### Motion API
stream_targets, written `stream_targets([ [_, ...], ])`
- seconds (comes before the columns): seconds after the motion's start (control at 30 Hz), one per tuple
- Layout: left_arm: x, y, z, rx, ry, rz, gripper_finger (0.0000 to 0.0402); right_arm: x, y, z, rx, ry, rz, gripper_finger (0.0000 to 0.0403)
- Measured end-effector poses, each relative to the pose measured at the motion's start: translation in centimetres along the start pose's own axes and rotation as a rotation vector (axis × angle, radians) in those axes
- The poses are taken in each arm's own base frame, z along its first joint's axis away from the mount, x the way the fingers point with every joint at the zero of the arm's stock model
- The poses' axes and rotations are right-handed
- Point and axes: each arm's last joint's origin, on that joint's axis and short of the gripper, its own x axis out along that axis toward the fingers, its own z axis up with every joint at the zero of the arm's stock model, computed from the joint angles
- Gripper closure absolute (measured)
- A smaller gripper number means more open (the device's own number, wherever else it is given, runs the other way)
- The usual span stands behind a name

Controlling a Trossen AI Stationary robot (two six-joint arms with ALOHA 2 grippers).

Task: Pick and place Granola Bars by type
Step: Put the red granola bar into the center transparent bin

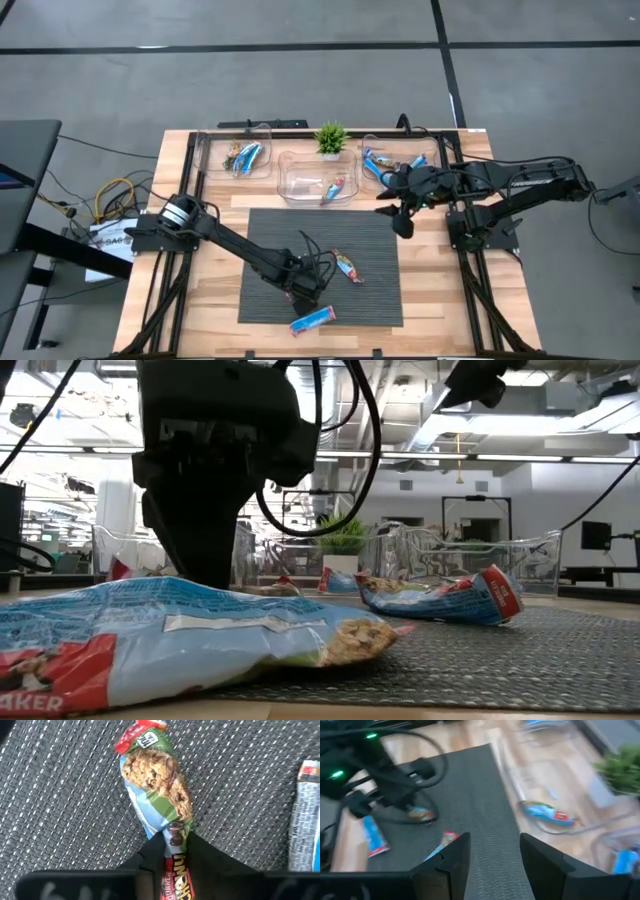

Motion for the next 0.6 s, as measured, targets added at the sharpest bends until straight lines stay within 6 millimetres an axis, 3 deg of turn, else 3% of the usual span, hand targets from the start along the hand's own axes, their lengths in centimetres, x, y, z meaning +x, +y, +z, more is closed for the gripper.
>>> stream_targets([
  [0.17, -0.8, -0.1, 0.2, -0.02, -0.034, -0.016, 0.0378, 0.0, 0.5, 0.1, -0.069, 0.011, 0.155, 0.0239],
  [0.4, -2.4, 0.4, 1.2, -0.083, -0.109, -0.022, 0.0375, -0.2, 0.7, 0.7, -0.099, -0.006, 0.434, 0.0239],
  [0.6, -2.6, 0.9, 1.7, -0.101, -0.118, -0.023, 0.0378, -0.1, -0.1, 1.0, -0.079, -0.025, 0.431, 0.0239],
])
